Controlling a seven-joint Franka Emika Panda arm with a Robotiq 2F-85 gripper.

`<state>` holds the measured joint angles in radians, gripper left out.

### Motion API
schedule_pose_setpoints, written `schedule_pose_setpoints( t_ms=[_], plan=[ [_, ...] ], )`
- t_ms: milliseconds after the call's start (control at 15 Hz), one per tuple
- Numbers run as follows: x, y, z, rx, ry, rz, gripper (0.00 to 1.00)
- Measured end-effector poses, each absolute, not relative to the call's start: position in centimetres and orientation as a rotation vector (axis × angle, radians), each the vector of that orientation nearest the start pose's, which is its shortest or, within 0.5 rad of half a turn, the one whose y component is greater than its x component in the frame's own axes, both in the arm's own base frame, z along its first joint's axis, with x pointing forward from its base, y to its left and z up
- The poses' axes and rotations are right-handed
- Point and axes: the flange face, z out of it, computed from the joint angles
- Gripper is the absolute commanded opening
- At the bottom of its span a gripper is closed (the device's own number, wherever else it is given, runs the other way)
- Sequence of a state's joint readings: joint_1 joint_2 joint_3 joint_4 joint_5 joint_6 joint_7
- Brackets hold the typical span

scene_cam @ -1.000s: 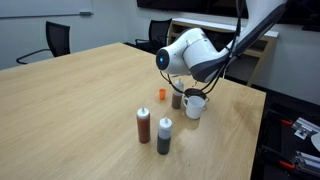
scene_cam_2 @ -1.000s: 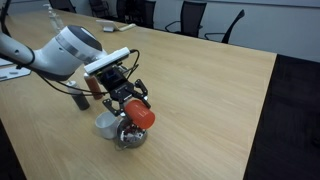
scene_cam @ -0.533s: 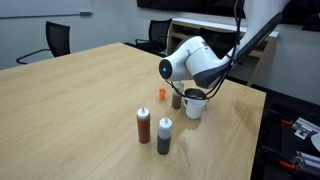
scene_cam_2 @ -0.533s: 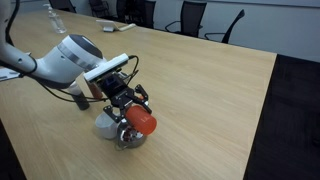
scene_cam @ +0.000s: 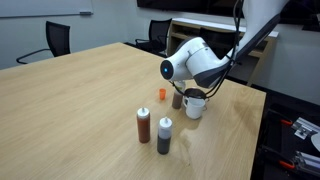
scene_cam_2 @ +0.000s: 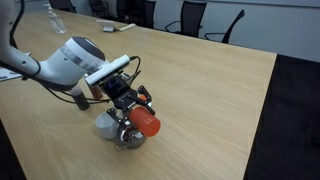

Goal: Pick up the orange cup from the table, pour its contents in the silver pot and put the orange cup back on the table.

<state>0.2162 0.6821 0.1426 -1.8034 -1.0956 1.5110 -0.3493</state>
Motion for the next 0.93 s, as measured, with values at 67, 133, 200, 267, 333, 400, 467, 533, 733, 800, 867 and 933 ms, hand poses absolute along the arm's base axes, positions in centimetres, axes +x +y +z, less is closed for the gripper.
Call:
schedule_pose_setpoints(
  t_ms=[67, 133, 200, 267, 333, 400, 467, 533, 733, 800, 867, 933],
  plan=[
    [57.3, 9.8, 17.4, 1.665, 1.17, -0.98, 0.43],
    [57.8, 9.3, 18.0, 1.71, 1.159, -0.971, 0.43],
    [58.2, 8.9, 18.6, 1.77, 1.152, -0.959, 0.43],
    [58.2, 8.7, 19.0, 1.835, 1.146, -0.956, 0.43],
    [58.1, 8.6, 19.1, 1.902, 1.142, -0.958, 0.43],
    [57.8, 8.5, 19.0, 1.966, 1.133, -0.962, 0.43],
    [57.4, 8.4, 18.7, 2.027, 1.121, -0.972, 0.43],
    [57.0, 8.3, 18.3, 2.088, 1.108, -0.982, 0.43],
    [55.8, 7.4, 17.5, 2.273, 1.054, -0.989, 0.43],
    [55.5, 7.0, 17.5, 2.335, 1.034, -0.983, 0.43],
    [55.3, 6.6, 17.7, 2.395, 1.014, -0.972, 0.43],
    [55.1, 6.2, 17.9, 2.456, 0.99, -0.961, 0.43]
  ],
)
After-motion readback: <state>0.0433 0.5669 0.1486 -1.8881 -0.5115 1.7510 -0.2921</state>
